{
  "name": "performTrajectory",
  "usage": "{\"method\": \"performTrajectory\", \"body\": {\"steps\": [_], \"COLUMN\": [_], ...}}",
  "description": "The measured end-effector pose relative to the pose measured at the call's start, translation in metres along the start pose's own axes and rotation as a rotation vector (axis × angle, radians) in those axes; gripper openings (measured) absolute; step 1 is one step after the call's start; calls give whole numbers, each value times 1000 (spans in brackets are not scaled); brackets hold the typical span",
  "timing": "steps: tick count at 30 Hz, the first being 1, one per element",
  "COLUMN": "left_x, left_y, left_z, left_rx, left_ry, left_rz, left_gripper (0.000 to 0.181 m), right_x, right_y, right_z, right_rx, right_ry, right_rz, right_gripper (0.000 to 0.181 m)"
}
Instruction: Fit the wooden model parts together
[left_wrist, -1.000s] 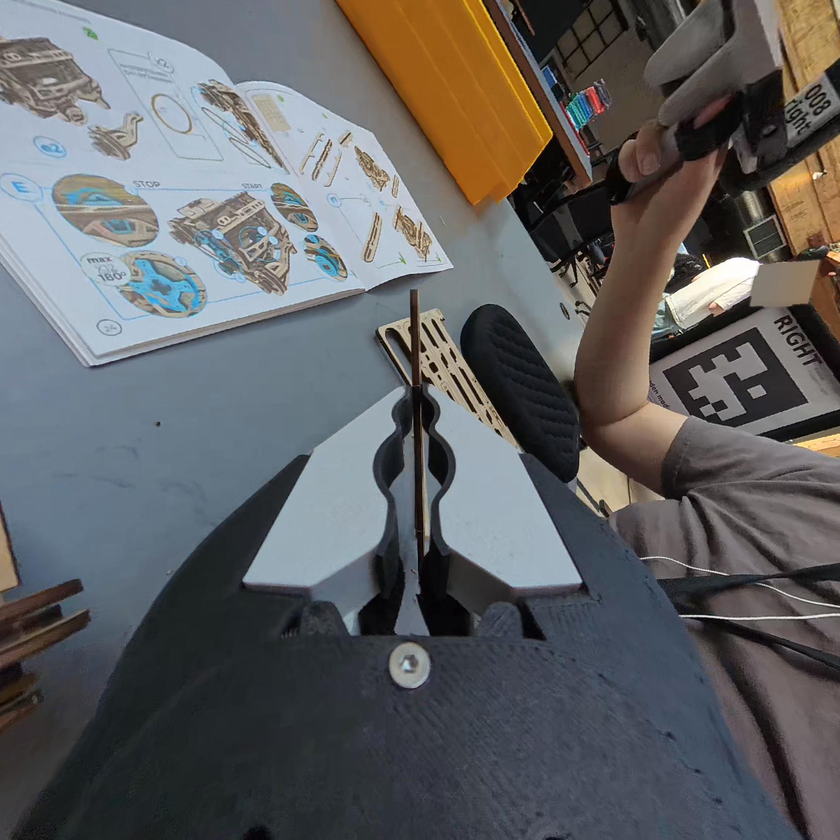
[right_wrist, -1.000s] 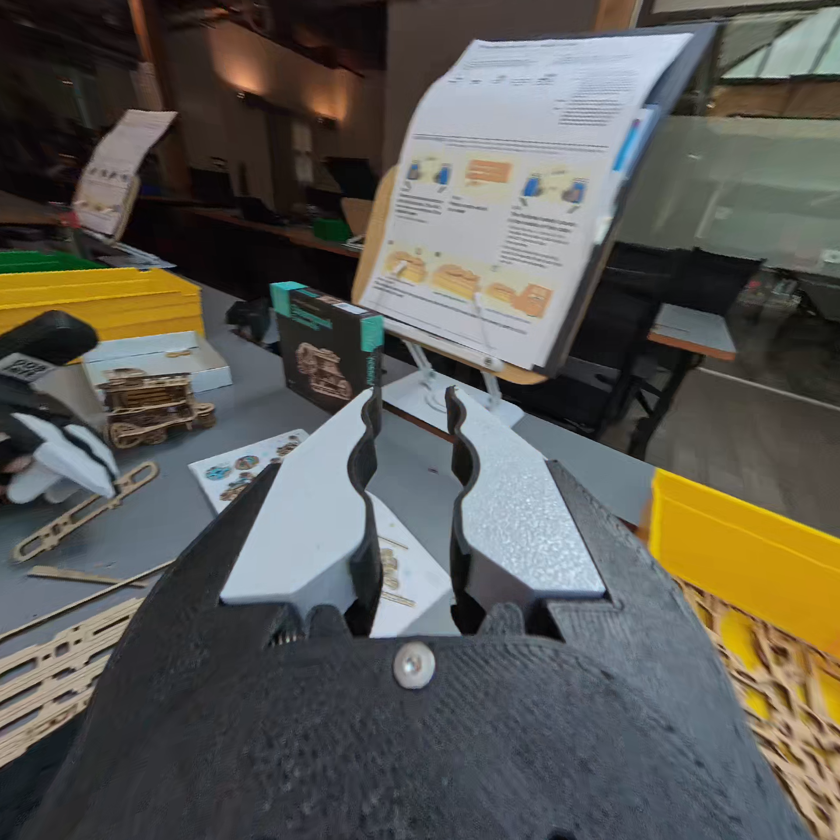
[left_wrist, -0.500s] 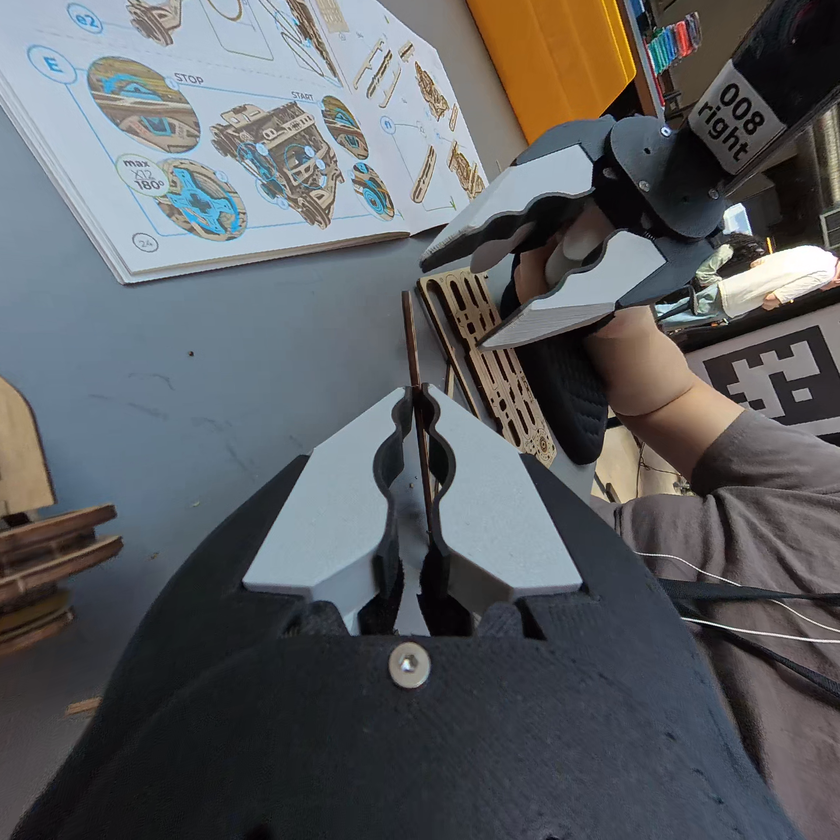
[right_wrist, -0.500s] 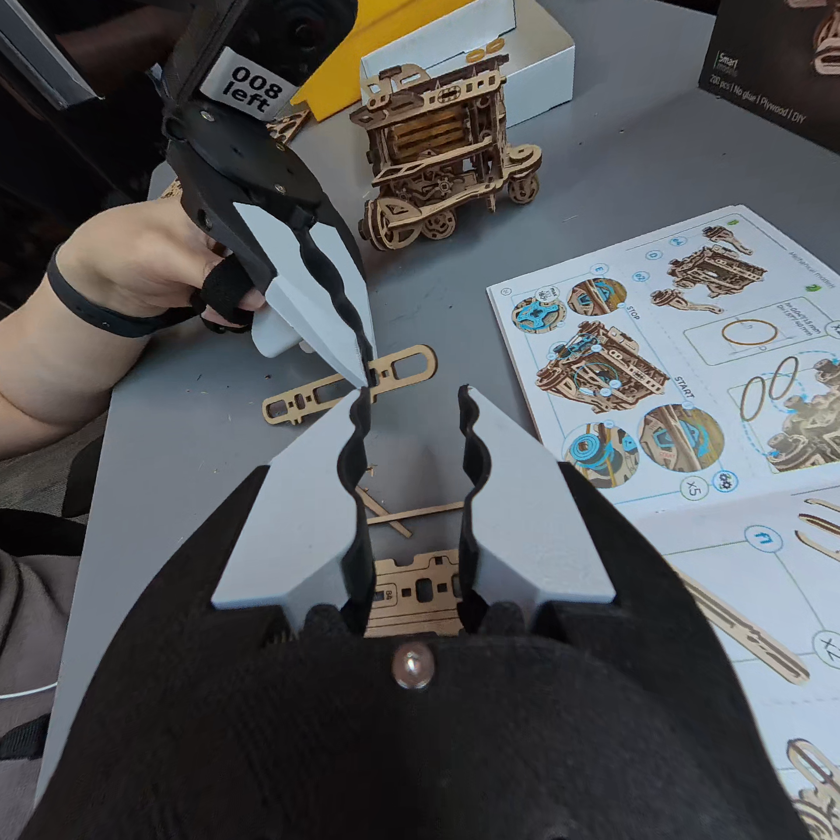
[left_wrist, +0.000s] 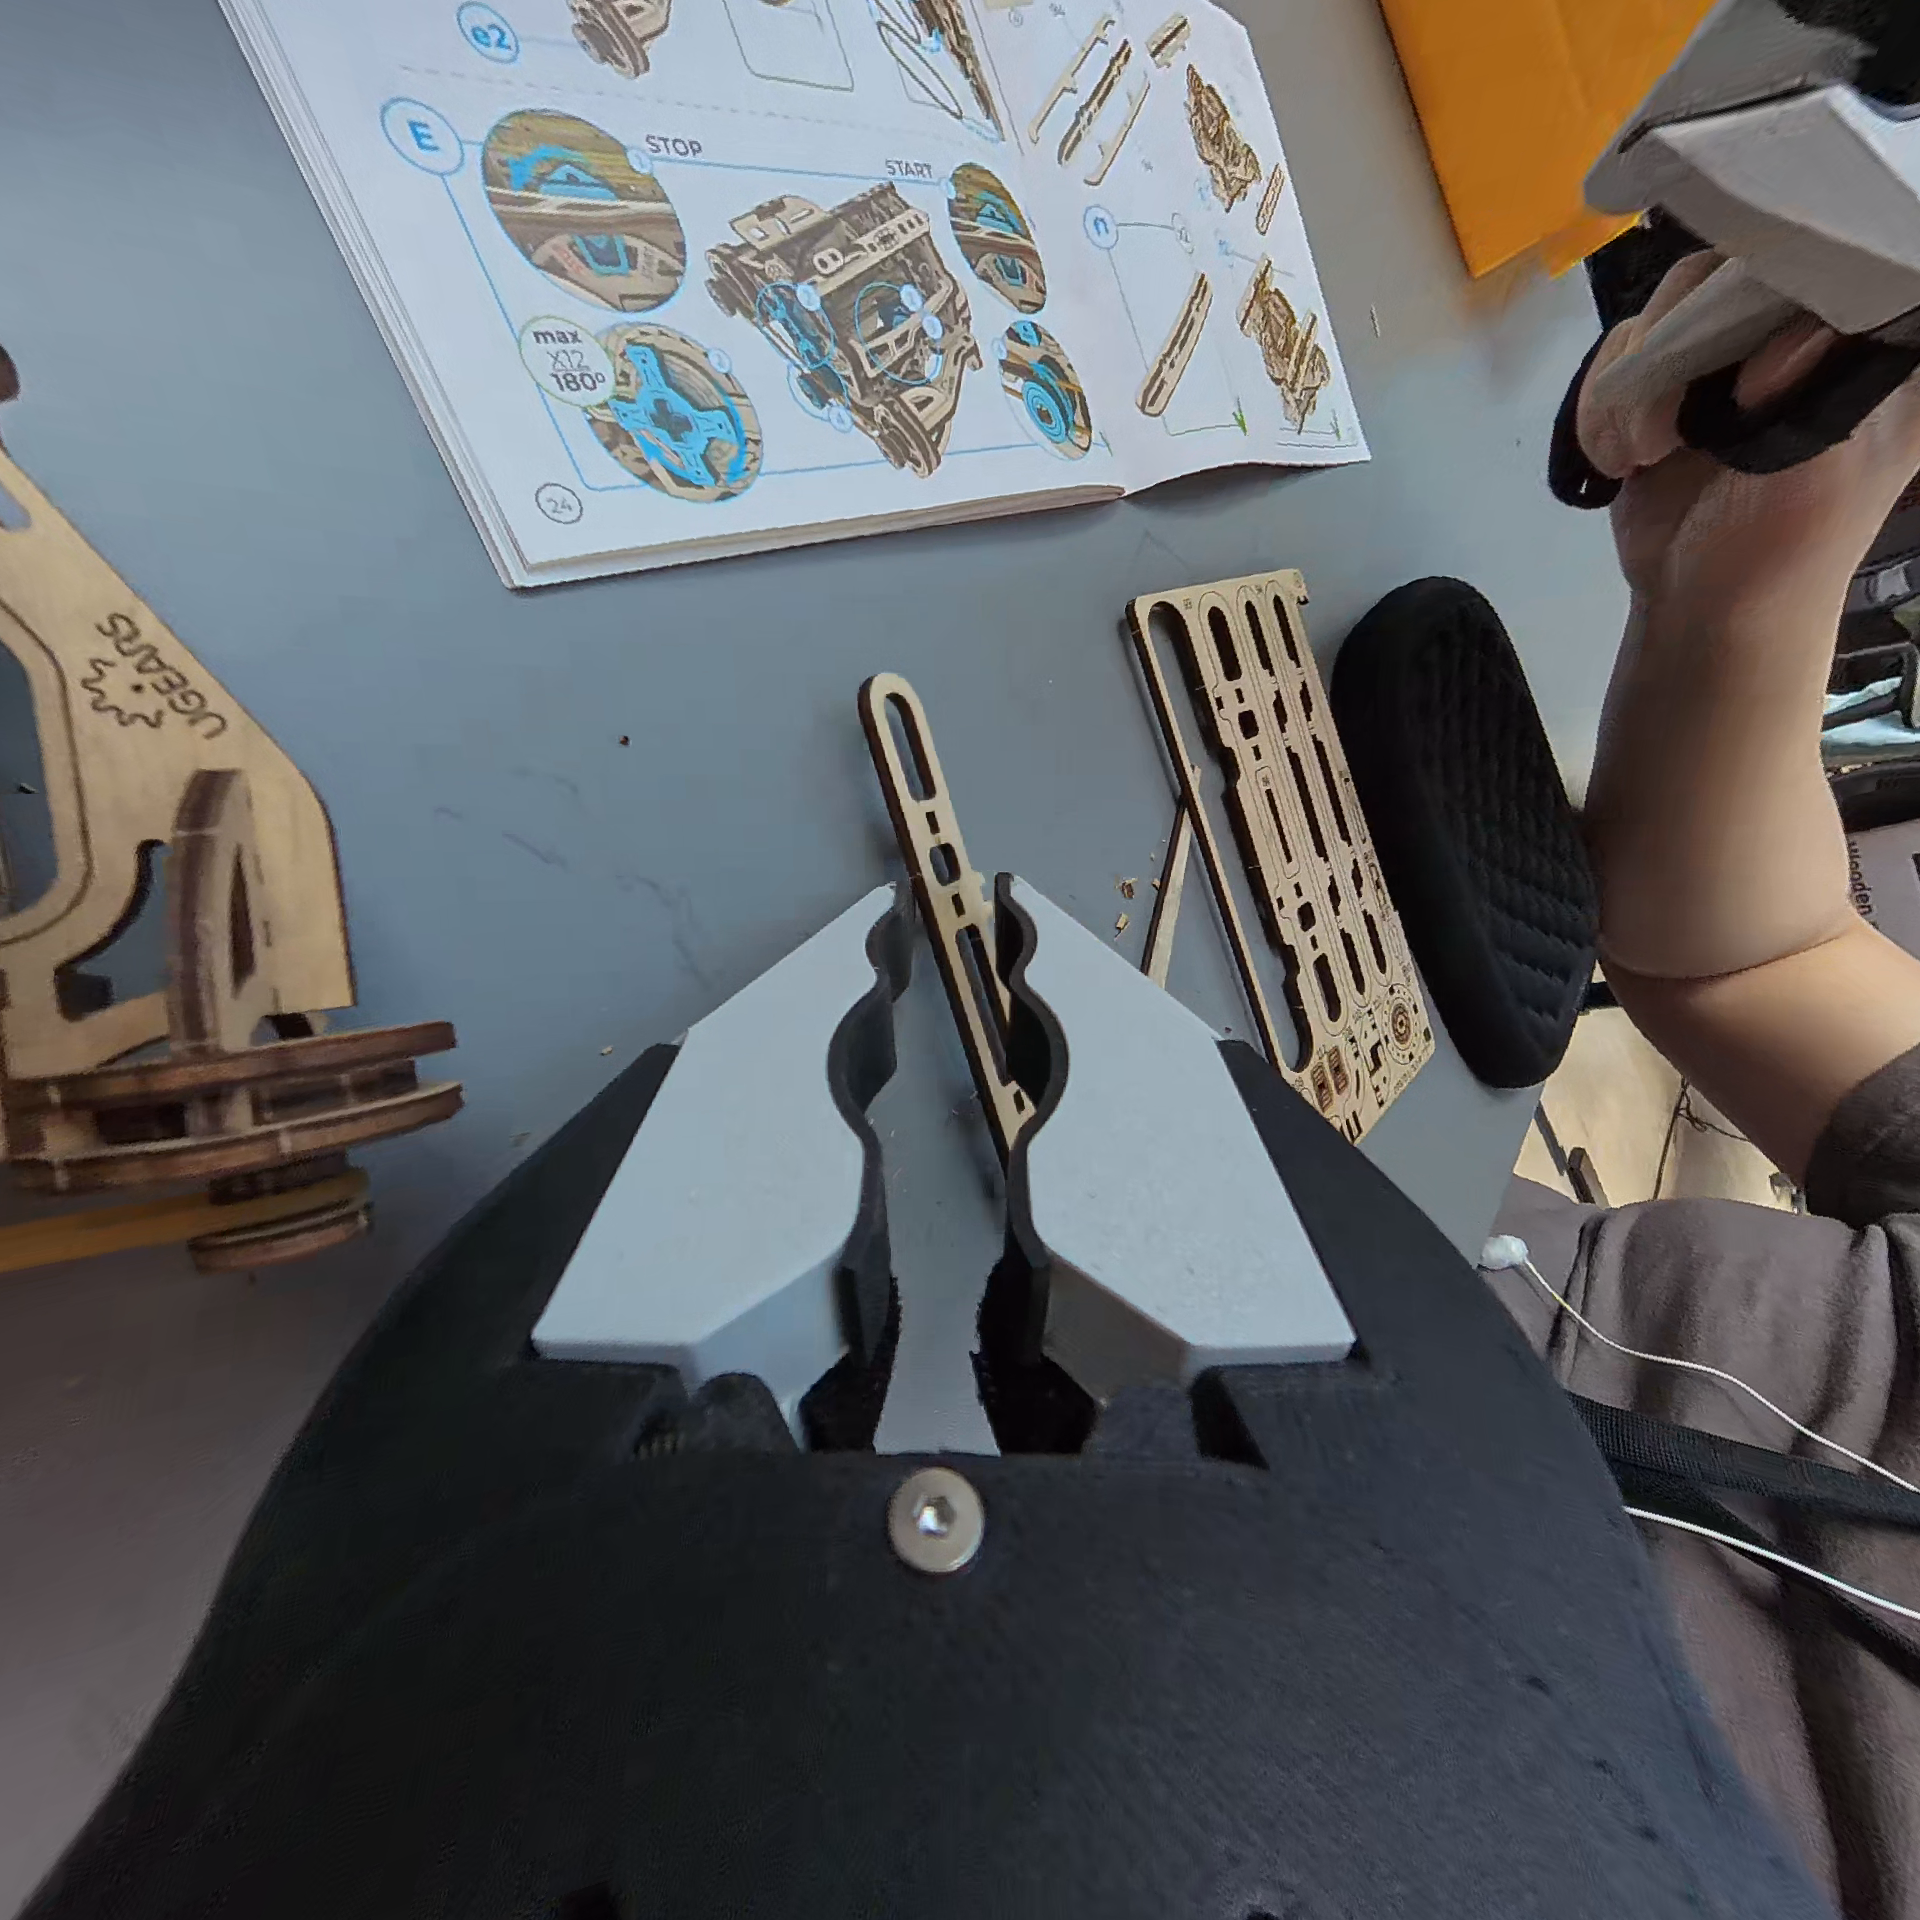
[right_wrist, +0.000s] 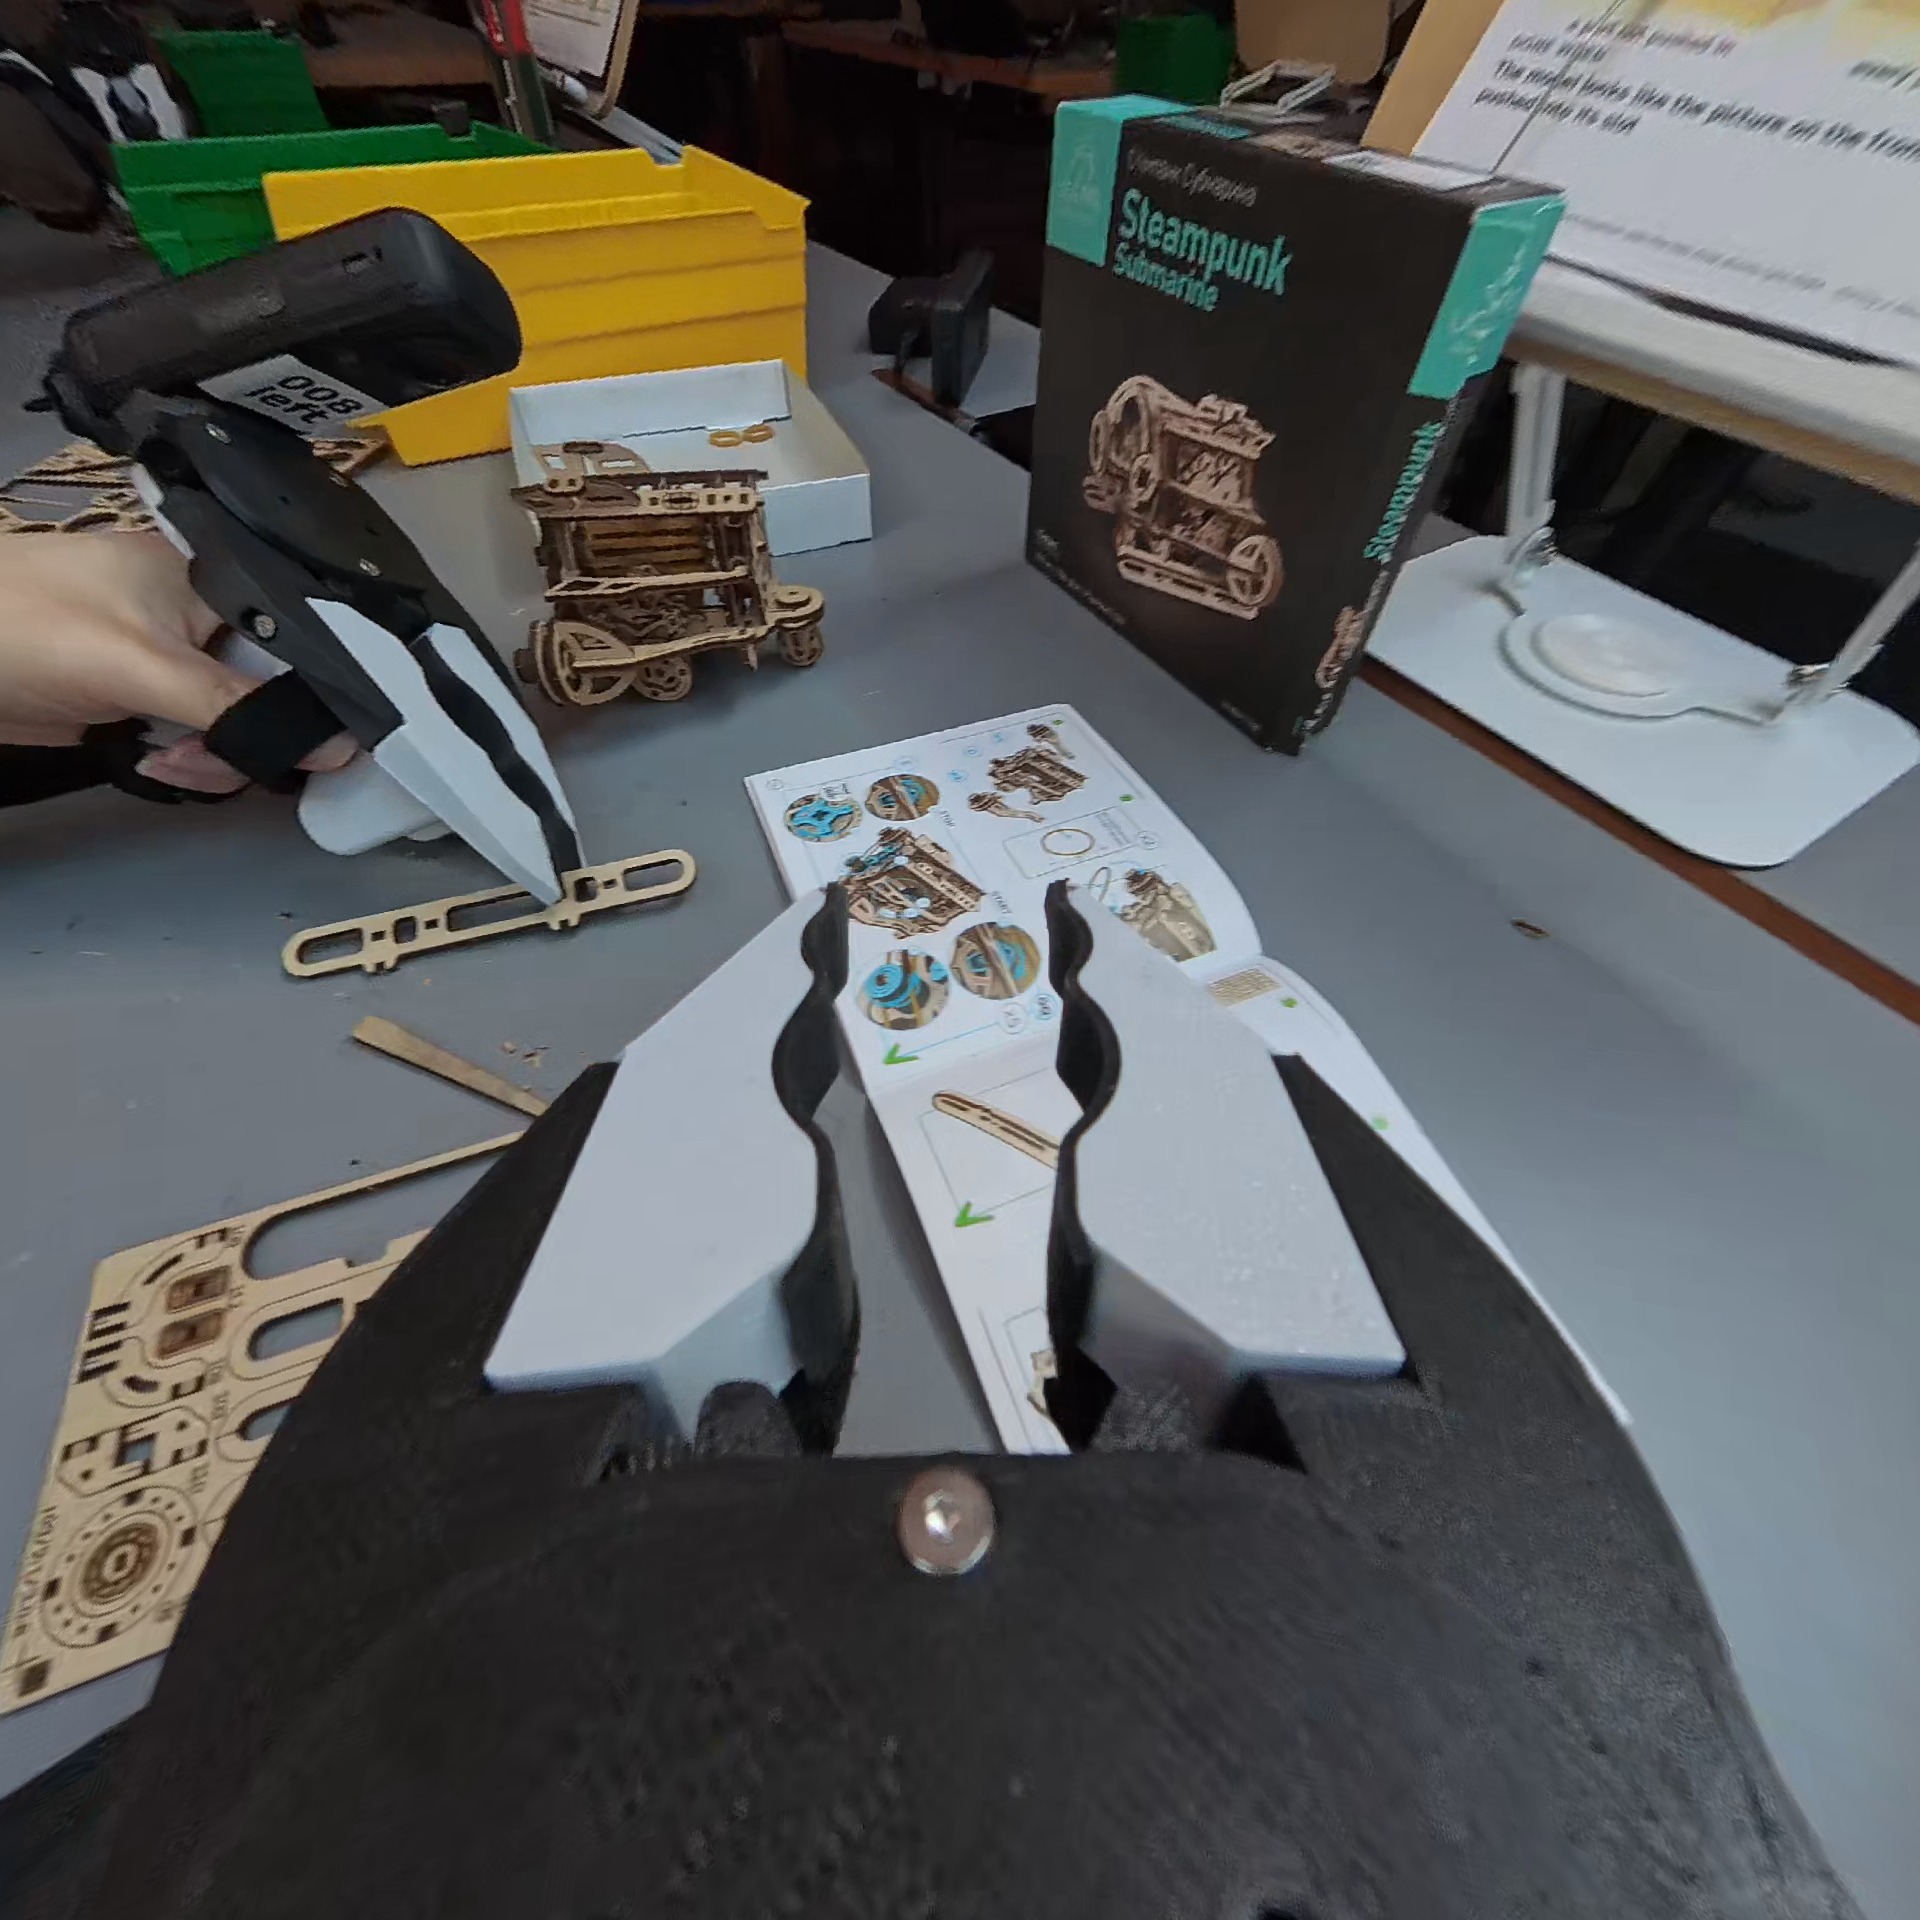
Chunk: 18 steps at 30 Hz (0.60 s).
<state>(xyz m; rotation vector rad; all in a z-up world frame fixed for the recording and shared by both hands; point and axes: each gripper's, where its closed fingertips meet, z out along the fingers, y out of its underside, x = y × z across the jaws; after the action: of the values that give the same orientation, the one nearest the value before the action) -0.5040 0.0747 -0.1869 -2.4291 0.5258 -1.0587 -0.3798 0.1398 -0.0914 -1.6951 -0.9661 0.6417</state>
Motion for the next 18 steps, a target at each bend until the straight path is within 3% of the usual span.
{"method": "performTrajectory", "body": {"steps": [5,10,13,18], "left_x": [-2,-2,7,29], "left_y": [1,-2,-10,-16], "left_z": [-1,-1,-1,4], "left_rx": [-14,-3,40,91], "left_ry": [-64,-142,-163,-135], "left_rz": [53,134,213,340], "left_gripper": [13,19,19,19], "right_x": [41,-4,-3,-28], "right_y": [-9,33,66,68], "right_z": [-34,-38,-31,-19], "right_rx": [8,-169,-276,-227], "right_ry": [142,-211,-193,-370], "right_rz": [-118,-136,-313,-70], "right_gripper": [34,29,27,34]}}
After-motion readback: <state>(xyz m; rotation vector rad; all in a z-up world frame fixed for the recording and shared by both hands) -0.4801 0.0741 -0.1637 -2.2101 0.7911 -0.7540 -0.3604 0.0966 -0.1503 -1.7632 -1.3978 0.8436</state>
